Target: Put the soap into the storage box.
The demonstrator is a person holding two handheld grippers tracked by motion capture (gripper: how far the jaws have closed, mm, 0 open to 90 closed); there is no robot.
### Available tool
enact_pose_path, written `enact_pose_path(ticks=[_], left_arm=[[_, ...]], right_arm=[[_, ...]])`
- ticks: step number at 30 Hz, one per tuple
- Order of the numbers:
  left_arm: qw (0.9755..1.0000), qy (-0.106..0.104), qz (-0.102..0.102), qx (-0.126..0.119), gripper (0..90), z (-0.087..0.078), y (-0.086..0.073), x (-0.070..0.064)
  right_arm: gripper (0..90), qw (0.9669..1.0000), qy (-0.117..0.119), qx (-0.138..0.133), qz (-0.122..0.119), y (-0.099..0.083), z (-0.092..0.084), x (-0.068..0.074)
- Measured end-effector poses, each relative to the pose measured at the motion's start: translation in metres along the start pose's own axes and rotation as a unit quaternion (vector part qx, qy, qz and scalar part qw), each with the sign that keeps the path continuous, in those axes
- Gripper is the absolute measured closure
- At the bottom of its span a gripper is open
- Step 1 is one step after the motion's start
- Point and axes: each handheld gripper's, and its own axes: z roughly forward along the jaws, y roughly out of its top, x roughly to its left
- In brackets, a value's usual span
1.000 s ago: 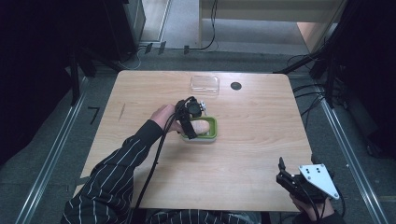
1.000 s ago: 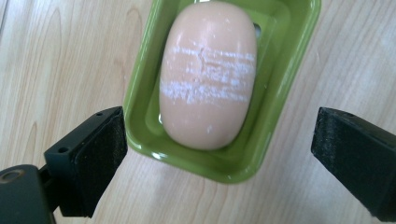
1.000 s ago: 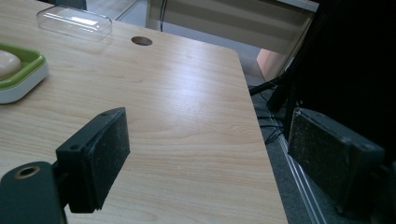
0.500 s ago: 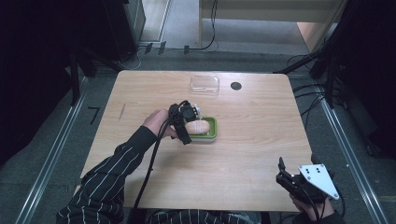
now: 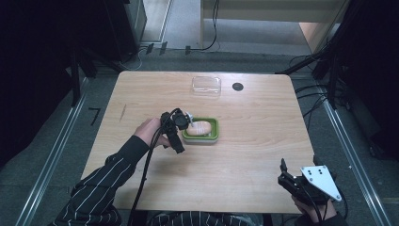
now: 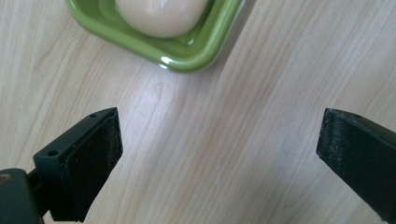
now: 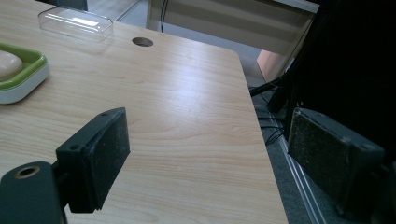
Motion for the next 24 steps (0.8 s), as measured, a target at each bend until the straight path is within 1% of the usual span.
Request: enact_pose_path(ticks=[5, 8, 9, 14, 16, 18, 20, 21, 24], left_arm=[[1.0, -0.004, -0.006, 0.006, 0.7, 0.002, -0.009, -0.007], [0.9999, -0.008, -0.006, 0.009, 0.7, 0.004, -0.014, -0.009], [0.9999, -0.01, -0.011, 0.009, 0.7, 0.005, -0.015, -0.01], [0.9997, -0.01, -0.012, 0.018, 0.7, 0.007, -0.023, -0.014], [0.9997, -0.012, -0.017, 0.015, 0.7, 0.008, -0.026, -0.015], [0.9996, -0.012, -0.017, 0.02, 0.7, 0.009, -0.03, -0.016], [0.9995, -0.013, -0.022, 0.021, 0.7, 0.011, -0.035, -0.019], [0.9993, -0.012, -0.022, 0.026, 0.7, 0.012, -0.037, -0.021], [0.9993, -0.017, -0.024, 0.025, 0.7, 0.014, -0.044, -0.025]], right_arm=[[13.6, 1.0, -0.001, 0.0, -0.001, 0.0, 0.0, 0.0], [13.6, 1.0, -0.001, 0.0, -0.001, 0.0, 0.0, 0.0], [13.6, 1.0, 0.0, 0.0, -0.001, 0.0, 0.0, 0.0], [13.6, 1.0, 0.0, 0.0, -0.001, 0.0, 0.0, 0.0], [13.6, 1.0, -0.001, 0.0, -0.001, 0.0, 0.0, 0.0], [13.6, 1.0, 0.0, 0.0, 0.0, 0.0, 0.0, 0.0], [13.6, 1.0, 0.0, 0.001, 0.0, 0.0, 0.0, 0.0], [13.6, 1.0, 0.0, 0.001, 0.0, 0.0, 0.0, 0.0], [13.6, 1.0, 0.0, 0.0, -0.001, 0.0, 0.0, 0.0]])
